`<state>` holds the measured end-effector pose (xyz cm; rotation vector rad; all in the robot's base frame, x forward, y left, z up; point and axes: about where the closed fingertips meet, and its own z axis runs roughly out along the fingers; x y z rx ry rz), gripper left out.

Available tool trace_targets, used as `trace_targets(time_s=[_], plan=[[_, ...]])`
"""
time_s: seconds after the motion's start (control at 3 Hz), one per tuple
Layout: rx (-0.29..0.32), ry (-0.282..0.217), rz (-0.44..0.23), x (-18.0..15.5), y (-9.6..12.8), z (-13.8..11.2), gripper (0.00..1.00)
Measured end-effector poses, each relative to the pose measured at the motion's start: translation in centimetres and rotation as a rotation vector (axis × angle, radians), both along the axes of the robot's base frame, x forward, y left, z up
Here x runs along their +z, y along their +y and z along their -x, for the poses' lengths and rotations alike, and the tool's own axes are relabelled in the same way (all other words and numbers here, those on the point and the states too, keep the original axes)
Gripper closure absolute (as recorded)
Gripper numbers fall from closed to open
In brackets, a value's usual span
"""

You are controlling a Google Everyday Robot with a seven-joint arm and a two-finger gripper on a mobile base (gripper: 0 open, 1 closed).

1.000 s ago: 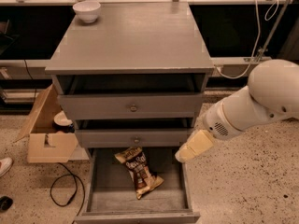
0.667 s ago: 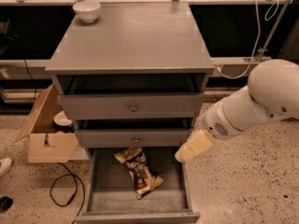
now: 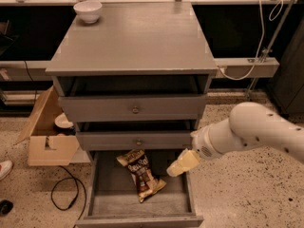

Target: Pick brown chip bag from bottom drawer and place on counter

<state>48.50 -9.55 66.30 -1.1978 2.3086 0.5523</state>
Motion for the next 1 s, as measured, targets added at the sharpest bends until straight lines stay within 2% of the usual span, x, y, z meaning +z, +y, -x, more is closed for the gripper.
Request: trace_targets(time_s=[0.33,0.67,1.0], plan=[[0.0,-0.026,-0.104,-6.4,1.5,-2.3,0.0],[0.006,-0.059,-0.196,-11.4,4.0,-4.6,0.0],[0.007,-0.041,-0.227,-13.9,4.8,-4.6,0.0]])
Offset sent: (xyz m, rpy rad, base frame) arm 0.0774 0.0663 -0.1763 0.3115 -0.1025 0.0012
